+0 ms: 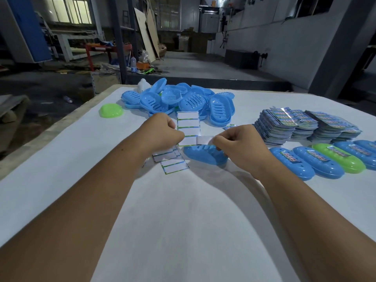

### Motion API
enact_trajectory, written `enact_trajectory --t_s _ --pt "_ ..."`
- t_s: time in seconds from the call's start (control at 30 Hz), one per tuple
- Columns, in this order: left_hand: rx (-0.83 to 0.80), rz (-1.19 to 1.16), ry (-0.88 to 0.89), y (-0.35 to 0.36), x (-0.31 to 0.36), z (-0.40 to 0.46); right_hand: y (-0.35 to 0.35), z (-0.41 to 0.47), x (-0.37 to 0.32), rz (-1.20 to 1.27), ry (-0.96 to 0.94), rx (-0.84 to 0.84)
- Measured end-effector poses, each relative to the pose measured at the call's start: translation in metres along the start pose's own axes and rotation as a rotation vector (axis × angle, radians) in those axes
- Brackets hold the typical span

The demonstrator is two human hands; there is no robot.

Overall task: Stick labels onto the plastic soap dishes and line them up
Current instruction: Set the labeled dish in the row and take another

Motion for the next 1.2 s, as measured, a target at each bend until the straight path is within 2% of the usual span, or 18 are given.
enact_trajectory --t_s 0.2,0.37,0.6,0.67,0.73,0.8,0.87,1.03,1.2 --pt "0.06 0.286 -0.059 -0.013 -0.011 0.007 -0.001 0.0 0.001 0.02 0.003 0.006" --pt "-0.001 0.541 -0.128 -0.016 -0.023 0.008 0.0 0.002 0.002 0.019 -0.008 0.002" --pt "0.036 0.757 -0.154 -0.02 -0.02 -0.003 0.001 0.0 -0.001 0.056 -0.032 0.036" --pt "0.091 0.667 -0.095 -0.019 -0.013 -0.004 0.0 -0.001 -0.003 0.043 -0.036 0.062" --pt "0.087 0.375 -0.012 -0.012 -0.003 -0.006 -0.001 -0.001 -0.004 0.029 -0.043 0.087" --pt "0.017 0.035 0.057 -0.001 0.01 -0.012 -0.001 -0.002 -0.007 0.025 -0.049 0.106" --pt "-0.056 -0.176 0.082 0.01 0.021 -0.019 -0.002 -0.003 -0.01 0.032 -0.058 0.121" --pt "-0.12 -0.308 0.123 0.021 0.026 -0.025 -0.002 -0.006 -0.015 0.074 -0.074 0.131" --pt "-0.162 -0.333 0.156 0.025 0.027 -0.028 -0.001 -0.005 -0.014 0.082 -0.087 0.131"
Point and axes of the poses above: each hand's wrist, its own z-axis towards the middle knuckle, its own y-axis out of the palm, x = y × z, the point moved 3 cm from there along z, towards the middle knuckle, and after that the axes turned 7 degrees about -y, right-handed, at the moved point
